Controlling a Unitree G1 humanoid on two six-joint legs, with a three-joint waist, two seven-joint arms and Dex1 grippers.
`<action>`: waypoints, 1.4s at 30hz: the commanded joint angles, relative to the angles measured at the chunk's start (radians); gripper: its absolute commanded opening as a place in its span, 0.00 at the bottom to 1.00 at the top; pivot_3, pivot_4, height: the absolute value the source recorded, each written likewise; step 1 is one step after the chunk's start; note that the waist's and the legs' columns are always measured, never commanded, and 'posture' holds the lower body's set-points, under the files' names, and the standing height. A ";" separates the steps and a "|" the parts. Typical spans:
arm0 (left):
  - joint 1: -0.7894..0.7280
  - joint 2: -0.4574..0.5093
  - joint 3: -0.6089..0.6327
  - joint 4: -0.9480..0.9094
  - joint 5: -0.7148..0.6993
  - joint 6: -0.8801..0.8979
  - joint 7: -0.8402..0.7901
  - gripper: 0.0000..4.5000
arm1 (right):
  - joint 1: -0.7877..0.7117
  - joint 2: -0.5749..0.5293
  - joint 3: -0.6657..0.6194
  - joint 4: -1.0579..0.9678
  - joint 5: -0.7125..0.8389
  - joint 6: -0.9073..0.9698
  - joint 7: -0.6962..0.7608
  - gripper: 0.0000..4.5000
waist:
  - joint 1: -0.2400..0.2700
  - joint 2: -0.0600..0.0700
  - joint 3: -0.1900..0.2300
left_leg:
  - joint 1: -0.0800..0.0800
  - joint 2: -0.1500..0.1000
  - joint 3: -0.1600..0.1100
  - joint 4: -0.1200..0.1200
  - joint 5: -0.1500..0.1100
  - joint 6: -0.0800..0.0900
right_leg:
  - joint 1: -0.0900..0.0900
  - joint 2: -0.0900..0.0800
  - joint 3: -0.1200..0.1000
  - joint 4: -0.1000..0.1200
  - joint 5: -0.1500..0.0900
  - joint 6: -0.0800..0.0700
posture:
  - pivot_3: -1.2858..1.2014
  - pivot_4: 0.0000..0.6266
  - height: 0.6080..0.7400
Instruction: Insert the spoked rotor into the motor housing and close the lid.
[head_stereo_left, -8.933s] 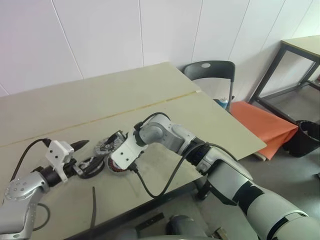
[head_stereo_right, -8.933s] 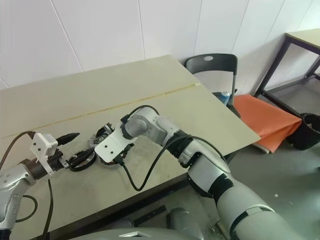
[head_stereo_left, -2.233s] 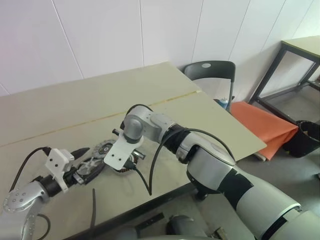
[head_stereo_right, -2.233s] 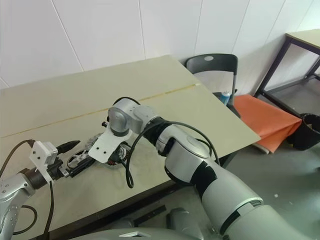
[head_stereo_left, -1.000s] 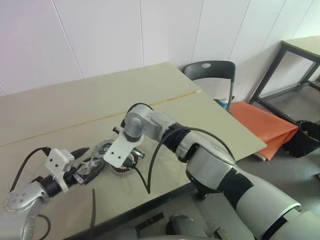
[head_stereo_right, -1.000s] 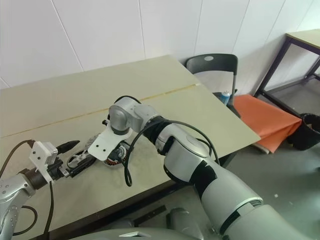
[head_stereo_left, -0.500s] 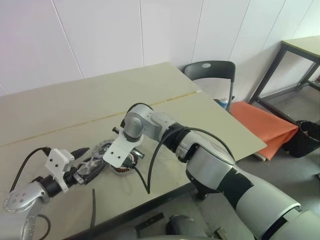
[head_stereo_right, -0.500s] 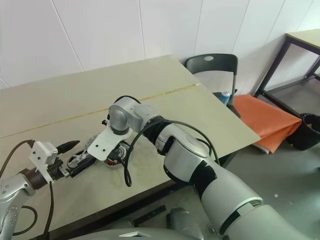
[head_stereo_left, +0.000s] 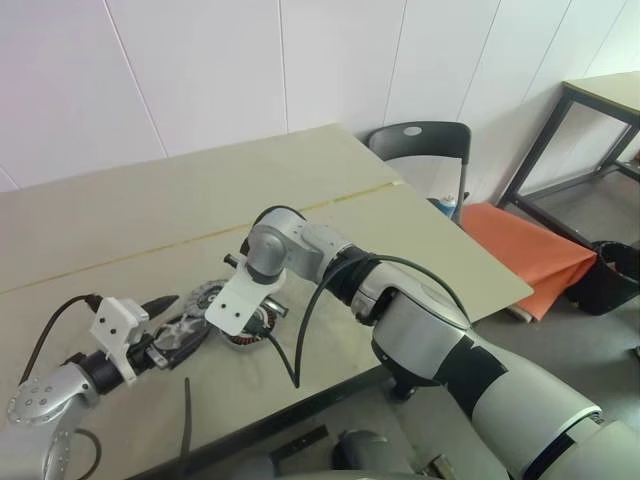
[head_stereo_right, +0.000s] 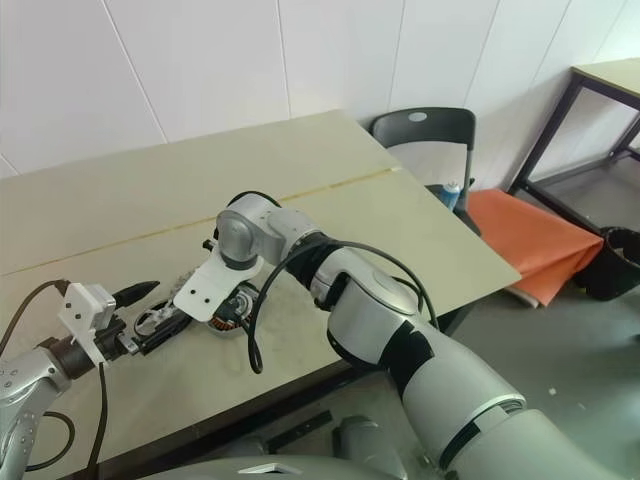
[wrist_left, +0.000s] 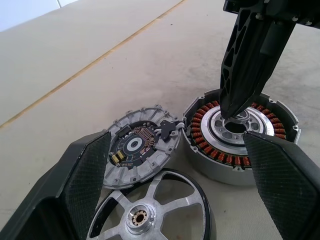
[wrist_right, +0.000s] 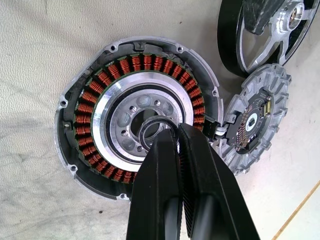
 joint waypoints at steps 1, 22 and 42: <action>-0.004 0.002 0.016 -0.022 -0.001 -0.014 0.001 1.00 | -0.011 0.037 -0.023 -0.030 0.020 -0.001 0.006 0.01 | 0.000 0.000 0.000 | 0.000 0.000 0.000 0.000 0.000 0.000 | 0.000 0.000 0.000 0.000 0.000 0.000 | 0.52 0.00 1.00; -0.009 0.003 0.015 -0.017 0.001 -0.015 0.002 1.00 | -0.006 0.040 -0.025 -0.035 0.024 -0.001 0.011 0.01 | 0.000 0.000 0.000 | 0.000 0.000 0.000 0.000 0.000 0.000 | 0.000 0.000 0.000 0.000 0.000 0.000 | 0.52 0.00 1.00; -0.019 0.005 0.012 -0.008 0.004 -0.013 0.001 1.00 | -0.037 0.061 -0.046 -0.019 0.042 0.039 -0.081 0.45 | 0.000 0.000 0.000 | 0.000 0.000 0.000 0.000 0.000 0.000 | 0.000 0.000 0.000 0.000 0.000 0.000 | 0.52 0.00 1.00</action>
